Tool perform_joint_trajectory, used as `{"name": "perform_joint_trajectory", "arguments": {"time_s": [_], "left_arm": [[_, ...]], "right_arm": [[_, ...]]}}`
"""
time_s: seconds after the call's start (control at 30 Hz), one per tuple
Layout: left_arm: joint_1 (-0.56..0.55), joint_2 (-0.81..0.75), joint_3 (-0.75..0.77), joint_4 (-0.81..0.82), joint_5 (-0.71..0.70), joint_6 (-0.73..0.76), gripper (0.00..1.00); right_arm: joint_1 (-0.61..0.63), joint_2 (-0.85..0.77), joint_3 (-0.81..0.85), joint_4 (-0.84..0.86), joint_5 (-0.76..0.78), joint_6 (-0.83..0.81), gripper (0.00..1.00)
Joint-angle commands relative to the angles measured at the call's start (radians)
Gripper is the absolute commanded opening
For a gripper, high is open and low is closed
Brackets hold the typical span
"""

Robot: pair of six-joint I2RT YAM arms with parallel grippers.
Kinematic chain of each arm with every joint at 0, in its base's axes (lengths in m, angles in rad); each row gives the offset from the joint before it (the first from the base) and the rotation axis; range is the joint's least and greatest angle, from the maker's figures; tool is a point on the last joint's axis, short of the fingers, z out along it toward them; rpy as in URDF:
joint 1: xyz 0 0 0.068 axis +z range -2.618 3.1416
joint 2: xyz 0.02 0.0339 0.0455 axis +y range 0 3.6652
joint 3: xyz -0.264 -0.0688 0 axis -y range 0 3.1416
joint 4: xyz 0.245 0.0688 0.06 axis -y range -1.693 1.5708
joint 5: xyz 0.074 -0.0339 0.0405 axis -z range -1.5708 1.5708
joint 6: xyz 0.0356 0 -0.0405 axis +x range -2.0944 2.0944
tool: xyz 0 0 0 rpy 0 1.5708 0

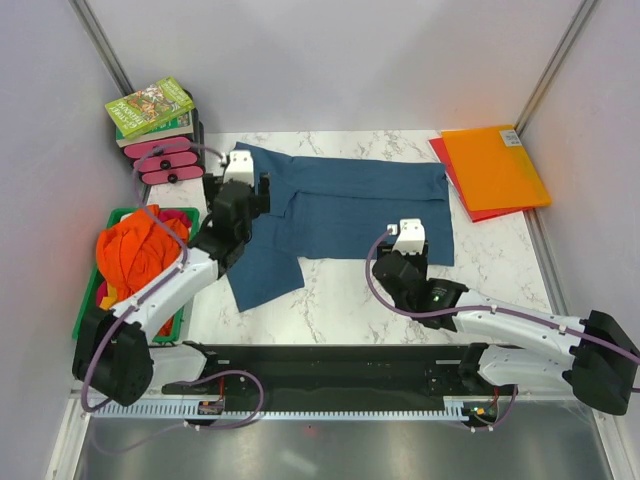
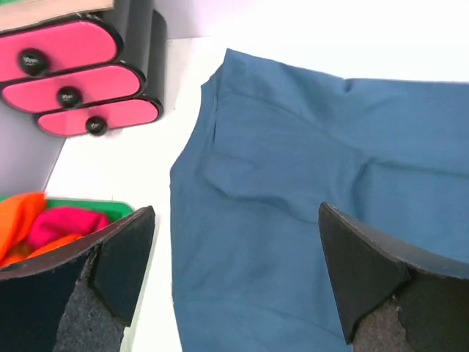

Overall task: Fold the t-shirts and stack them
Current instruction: Grap the side of the flattened tshirt closest away from the robot with both arms

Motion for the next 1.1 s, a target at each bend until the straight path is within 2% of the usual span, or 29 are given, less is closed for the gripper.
{"name": "perform_joint_trajectory", "arguments": {"time_s": [0.0, 0.03, 0.07, 0.1, 0.13, 0.17, 0.2, 0.27, 0.3, 0.37, 0.53, 0.77, 0.93, 1.07], "left_arm": [[-0.126, -0.006, 0.29, -0.846, -0.345, -0.376, 1.0], [-0.117, -0.014, 0.315, -1.082, -0.323, -0.721, 1.0], [-0.11, -0.029, 0.317, -1.195, -0.252, -0.937, 1.0], [-0.104, -0.088, 0.3, -1.228, -0.176, -1.044, 0.95], [-0.12, -0.132, 0.23, -1.194, -0.084, -1.016, 0.76], [-0.143, -0.167, 0.187, -1.108, 0.034, -1.006, 0.69], [-0.175, -0.192, 0.151, -1.103, 0.052, -1.055, 0.67], [-0.255, -0.204, 0.079, -1.106, 0.087, -1.087, 0.77], [-0.269, -0.186, 0.061, -1.115, 0.096, -1.115, 0.91], [-0.274, -0.118, 0.024, -1.129, 0.151, -1.138, 0.97], [-0.303, -0.089, -0.044, -1.068, 0.175, -1.152, 0.91], [-0.303, -0.207, -0.125, -0.98, 0.069, -1.12, 0.94], [-0.297, -0.154, -0.142, -0.942, 0.06, -1.098, 0.94], [-0.289, -0.052, -0.113, -0.91, 0.072, -1.065, 0.81]], "right_arm": [[0.002, -0.02, 0.04, -0.028, 0.031, -0.012, 0.66], [0.002, -0.02, 0.04, -0.033, 0.031, -0.003, 0.66], [0.002, -0.026, 0.042, -0.037, 0.022, 0.011, 0.66], [0.002, -0.029, 0.043, -0.04, 0.014, 0.016, 0.66], [0.003, -0.032, 0.057, -0.051, 0.011, 0.024, 0.66], [0.003, -0.04, 0.061, -0.072, 0.004, 0.036, 0.66], [0.003, -0.043, 0.065, -0.079, 0.002, 0.042, 0.66], [0.002, -0.055, 0.065, -0.088, -0.01, 0.042, 0.66], [0.002, -0.055, 0.065, -0.089, -0.024, 0.042, 0.66], [0.005, -0.052, 0.061, -0.091, -0.036, 0.044, 0.66], [0.005, -0.009, 0.055, -0.109, -0.079, 0.073, 0.65], [0.005, 0.0, 0.046, -0.12, -0.078, 0.077, 0.65], [0.007, 0.017, 0.037, -0.106, -0.079, 0.076, 0.65], [0.005, 0.025, 0.032, -0.102, -0.084, 0.079, 0.65]]}}
